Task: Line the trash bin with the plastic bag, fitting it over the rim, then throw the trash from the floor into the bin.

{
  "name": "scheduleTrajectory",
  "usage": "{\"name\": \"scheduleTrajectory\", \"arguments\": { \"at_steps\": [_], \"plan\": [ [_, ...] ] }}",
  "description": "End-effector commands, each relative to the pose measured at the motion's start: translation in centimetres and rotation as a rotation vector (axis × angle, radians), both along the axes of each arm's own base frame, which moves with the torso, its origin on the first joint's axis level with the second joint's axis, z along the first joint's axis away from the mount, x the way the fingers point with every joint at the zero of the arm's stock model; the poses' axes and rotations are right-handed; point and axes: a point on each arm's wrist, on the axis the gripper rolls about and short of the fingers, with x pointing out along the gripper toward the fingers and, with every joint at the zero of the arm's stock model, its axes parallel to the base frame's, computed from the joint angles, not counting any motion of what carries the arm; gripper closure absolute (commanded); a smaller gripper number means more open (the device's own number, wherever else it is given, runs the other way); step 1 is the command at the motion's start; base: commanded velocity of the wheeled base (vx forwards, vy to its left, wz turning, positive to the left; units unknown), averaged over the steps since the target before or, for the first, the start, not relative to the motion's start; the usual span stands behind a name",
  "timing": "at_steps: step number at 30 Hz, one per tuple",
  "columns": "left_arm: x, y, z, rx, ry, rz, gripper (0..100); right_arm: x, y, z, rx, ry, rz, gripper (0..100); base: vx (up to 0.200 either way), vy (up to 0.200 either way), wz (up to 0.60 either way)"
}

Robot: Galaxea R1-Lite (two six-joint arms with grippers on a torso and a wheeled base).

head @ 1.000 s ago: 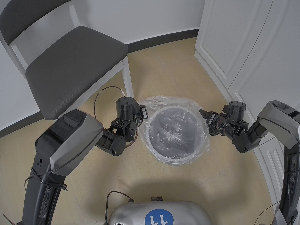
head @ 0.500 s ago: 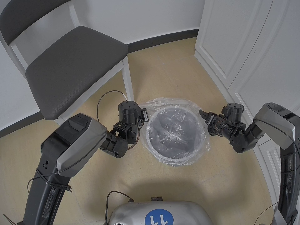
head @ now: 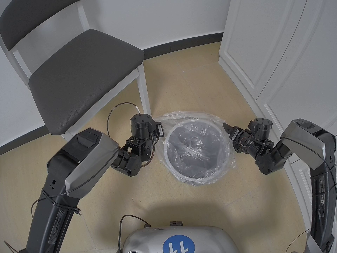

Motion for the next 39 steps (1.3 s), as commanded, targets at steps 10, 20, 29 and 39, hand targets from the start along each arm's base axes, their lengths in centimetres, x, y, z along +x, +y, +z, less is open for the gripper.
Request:
{"name": "scheduleTrajectory", "arguments": {
  "at_steps": [10,20,29,39],
  "plan": [
    [0.6,0.4,-0.9,-0.037,0.023,0.017,0,0.2,-0.2,-1.1,-0.004,0.019,-0.002,0,0.0,0.0,0.0],
    [-1.1,1.1,1.6,-0.001,0.087,0.013,0,0.0,-0.7,-0.4,-0.015,0.011,-0.012,0,0.0,0.0,0.0],
    [-3.2,2.4,4.6,0.054,0.189,0.009,0,-0.6,-0.8,0.0,-0.037,0.022,-0.009,0,0.0,0.0,0.0],
    [-1.8,2.7,1.4,0.085,0.27,0.027,0,-0.4,-0.9,-1.6,-0.052,0.055,-0.009,0,0.0,0.0,0.0]
  ]
}}
